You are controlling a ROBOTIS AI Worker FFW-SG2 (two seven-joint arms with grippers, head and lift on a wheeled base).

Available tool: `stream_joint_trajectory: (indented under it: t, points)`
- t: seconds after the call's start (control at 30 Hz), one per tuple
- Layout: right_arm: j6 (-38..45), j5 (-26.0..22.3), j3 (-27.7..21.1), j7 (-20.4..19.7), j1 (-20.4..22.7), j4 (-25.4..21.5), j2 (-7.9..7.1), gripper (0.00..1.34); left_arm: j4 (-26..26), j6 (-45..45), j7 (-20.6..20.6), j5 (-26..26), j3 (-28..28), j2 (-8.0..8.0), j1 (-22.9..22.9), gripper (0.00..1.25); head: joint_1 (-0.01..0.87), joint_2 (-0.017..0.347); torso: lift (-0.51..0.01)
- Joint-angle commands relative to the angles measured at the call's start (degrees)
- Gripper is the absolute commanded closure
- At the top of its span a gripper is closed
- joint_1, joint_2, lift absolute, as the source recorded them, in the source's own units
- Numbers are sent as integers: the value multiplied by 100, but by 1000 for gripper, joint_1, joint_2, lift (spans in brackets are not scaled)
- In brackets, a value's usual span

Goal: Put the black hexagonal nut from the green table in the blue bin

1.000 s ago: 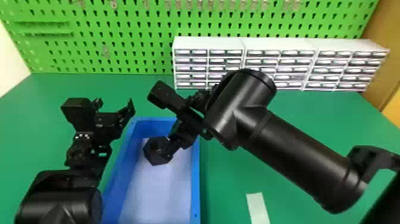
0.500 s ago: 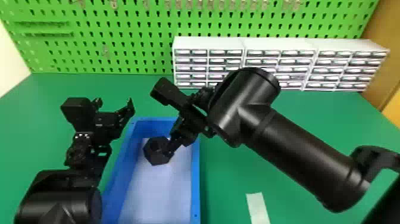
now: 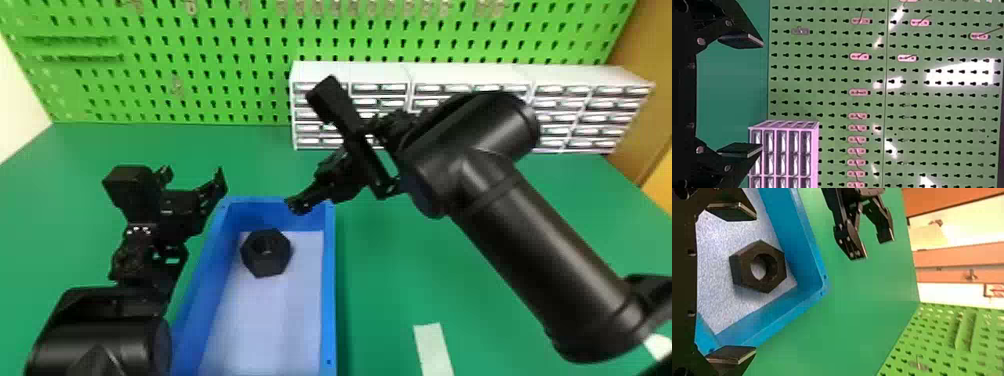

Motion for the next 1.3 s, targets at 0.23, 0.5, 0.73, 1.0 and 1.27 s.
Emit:
stream_joint_trajectory:
  t: [0.23,0.5,0.73,1.0,1.27]
  points:
    - [-203,358,-1074,57,507,-397,36,108,1,0,0,7,-6,0,42,334,686,51,-96]
    - [-642,657,-1760,48,902,-599,97,110,1,0,0,7,-23,0,42,334,686,51,-96]
    - [-1196,964,-2208,4,1219,-643,159,111,-8,-9,0,16,-50,0,42,334,686,51,-96]
    - [-1820,1043,-2683,-427,1641,-670,238,111,-8,-18,0,33,-50,0,42,334,686,51,-96]
    - [-2233,947,-3017,-840,1922,-670,264,111,1,-18,0,42,-58,0,16,334,686,51,-96]
